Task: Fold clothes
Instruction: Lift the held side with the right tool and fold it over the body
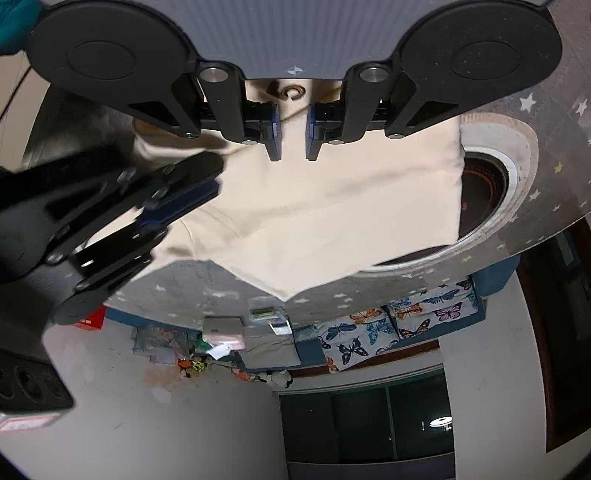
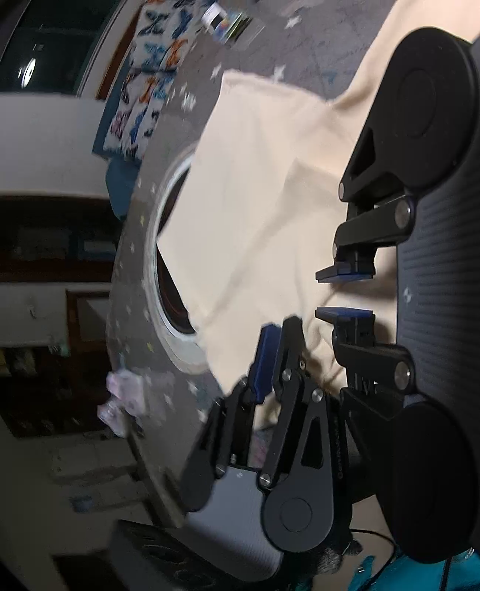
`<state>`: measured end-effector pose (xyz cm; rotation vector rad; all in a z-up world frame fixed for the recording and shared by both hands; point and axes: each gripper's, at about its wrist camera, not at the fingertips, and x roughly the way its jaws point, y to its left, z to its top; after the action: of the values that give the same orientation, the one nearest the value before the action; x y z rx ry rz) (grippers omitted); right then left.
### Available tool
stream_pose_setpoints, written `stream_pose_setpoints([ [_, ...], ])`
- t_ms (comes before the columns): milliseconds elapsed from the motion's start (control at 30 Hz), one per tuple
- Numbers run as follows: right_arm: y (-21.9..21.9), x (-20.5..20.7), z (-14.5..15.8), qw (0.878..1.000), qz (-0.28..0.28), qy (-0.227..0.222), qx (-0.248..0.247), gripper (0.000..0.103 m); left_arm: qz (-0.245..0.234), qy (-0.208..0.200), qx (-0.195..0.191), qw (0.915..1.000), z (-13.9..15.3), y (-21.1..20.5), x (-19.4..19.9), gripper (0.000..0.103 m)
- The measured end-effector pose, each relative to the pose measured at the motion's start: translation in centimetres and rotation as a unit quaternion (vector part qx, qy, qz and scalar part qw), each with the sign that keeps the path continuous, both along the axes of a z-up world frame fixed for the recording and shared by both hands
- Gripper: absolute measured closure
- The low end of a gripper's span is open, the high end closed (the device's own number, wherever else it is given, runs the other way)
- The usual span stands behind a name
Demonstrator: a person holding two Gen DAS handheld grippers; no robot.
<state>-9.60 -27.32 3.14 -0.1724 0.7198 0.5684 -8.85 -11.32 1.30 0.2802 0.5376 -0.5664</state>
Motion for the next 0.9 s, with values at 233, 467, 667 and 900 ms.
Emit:
stream_pose_setpoints([
  [233, -8.1, -1.4, 1.3, 0.987, -0.157, -0.018, 0.013, 0.081, -0.002, 0.005, -0.032, 0.9995, 1.2, -1.2, 0.7, 0.085],
  [467, -17.6, -2.7, -0.3, 0.946, -0.324, -0.016, -0.012, 0.075, -0.011, 0.013, -0.032, 0.9993, 1.2, -2.9, 0.8, 0.08],
  [667, -23.6, -3.9, -1.5, 0.904, -0.427, -0.01, 0.011, 0.073, -0.015, 0.015, -0.028, 0.9994, 1.4, -4.1, 1.2, 0.077],
  [900, -25.0, -4.3, -2.6, 0.898, -0.436, -0.001, 0.052, 0.074, -0.032, 0.013, -0.021, 0.9992, 1.5, -5.8, 1.1, 0.077],
])
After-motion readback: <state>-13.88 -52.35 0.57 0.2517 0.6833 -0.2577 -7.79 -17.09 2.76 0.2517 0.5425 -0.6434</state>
